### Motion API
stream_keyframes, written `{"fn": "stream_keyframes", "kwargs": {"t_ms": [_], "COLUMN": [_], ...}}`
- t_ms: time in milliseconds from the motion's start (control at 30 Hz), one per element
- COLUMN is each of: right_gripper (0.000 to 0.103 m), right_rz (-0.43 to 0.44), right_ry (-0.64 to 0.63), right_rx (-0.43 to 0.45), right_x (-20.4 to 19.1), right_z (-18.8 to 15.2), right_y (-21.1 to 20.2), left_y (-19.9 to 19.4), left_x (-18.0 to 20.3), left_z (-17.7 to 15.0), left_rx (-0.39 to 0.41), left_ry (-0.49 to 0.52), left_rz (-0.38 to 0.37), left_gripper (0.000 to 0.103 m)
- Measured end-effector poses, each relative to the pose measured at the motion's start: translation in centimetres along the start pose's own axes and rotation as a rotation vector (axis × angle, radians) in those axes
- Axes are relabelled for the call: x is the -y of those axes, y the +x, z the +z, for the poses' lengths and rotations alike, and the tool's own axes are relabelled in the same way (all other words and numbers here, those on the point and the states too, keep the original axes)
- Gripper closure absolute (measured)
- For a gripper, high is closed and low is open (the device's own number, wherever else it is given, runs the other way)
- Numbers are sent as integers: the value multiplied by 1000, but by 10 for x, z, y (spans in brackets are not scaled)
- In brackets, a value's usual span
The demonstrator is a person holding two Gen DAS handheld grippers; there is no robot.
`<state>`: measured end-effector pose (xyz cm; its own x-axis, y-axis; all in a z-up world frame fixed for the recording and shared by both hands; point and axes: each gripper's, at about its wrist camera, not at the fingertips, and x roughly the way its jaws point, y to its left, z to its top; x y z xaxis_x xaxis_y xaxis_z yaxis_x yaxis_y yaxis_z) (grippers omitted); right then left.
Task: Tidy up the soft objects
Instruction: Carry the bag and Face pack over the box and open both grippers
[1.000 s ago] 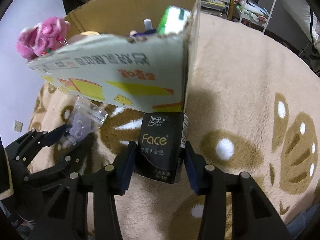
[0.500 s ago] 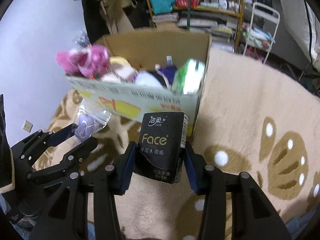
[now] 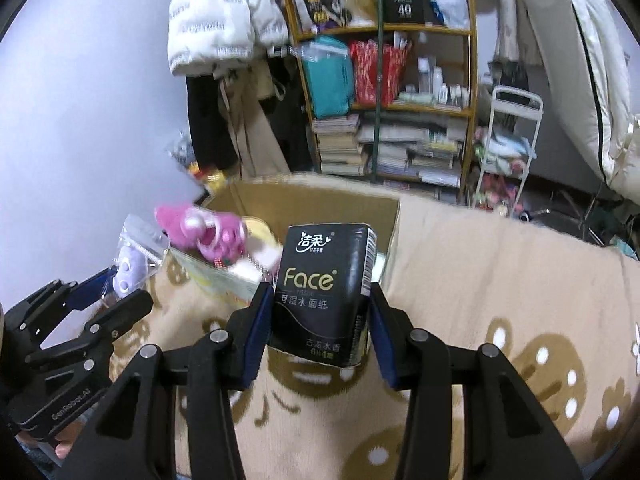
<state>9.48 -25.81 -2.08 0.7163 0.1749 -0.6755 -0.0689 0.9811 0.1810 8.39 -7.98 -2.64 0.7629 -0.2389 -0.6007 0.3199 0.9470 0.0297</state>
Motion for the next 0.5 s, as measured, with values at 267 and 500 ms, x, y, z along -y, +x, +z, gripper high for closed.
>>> {"fn": "stream_keyframes", "kwargs": {"t_ms": [267,500], "right_gripper": [54,54], "right_rz": [26,-9], "right_ry": [42,44], "right_rx": [91,136], "right_x": [3,7], "right_z": [22,39], "right_y": [-6,5], "left_y": [-6,6], "left_x": [0,1], "left_z": [21,42], "left_rx": [55,63], "left_ry": [11,7], "left_rz": [12,5], "left_gripper": [59,59]}}
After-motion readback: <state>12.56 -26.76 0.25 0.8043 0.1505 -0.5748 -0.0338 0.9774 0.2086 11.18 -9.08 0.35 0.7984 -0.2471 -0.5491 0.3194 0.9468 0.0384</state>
